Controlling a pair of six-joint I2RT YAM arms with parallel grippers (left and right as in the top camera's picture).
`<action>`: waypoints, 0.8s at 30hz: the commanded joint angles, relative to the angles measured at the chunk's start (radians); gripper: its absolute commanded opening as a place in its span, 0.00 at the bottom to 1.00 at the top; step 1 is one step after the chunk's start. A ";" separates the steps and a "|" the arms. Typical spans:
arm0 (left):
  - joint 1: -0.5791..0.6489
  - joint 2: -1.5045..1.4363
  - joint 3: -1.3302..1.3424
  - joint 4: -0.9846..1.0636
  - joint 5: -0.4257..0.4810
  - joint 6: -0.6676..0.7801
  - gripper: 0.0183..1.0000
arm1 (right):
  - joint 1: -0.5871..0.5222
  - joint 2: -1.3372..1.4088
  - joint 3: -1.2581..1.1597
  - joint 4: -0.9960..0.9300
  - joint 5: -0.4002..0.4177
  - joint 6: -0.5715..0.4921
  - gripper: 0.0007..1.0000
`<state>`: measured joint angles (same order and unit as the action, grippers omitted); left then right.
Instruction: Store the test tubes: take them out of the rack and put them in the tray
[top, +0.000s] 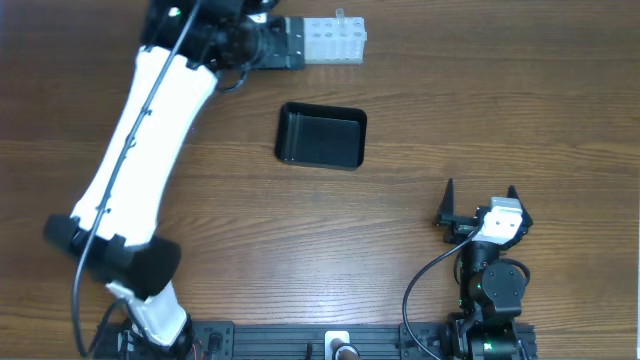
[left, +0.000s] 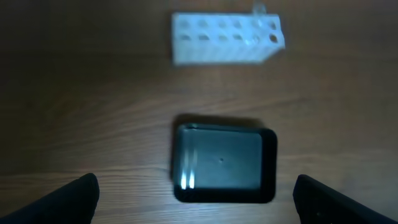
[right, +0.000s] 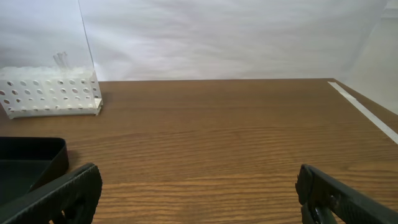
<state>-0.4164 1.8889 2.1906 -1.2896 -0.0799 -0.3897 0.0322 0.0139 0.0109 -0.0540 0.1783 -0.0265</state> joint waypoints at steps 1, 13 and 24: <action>0.000 -0.147 -0.128 0.031 -0.089 -0.011 1.00 | -0.005 -0.009 -0.005 -0.004 -0.005 0.003 0.99; 0.056 -0.591 -0.719 0.343 -0.116 -0.011 1.00 | -0.005 -0.009 -0.005 -0.004 -0.005 0.003 0.99; 0.235 -0.972 -1.309 1.012 -0.066 -0.011 1.00 | -0.005 -0.009 -0.005 -0.004 -0.005 0.003 0.99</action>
<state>-0.2176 1.0039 1.0039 -0.3618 -0.1749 -0.3946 0.0322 0.0139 0.0109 -0.0544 0.1780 -0.0265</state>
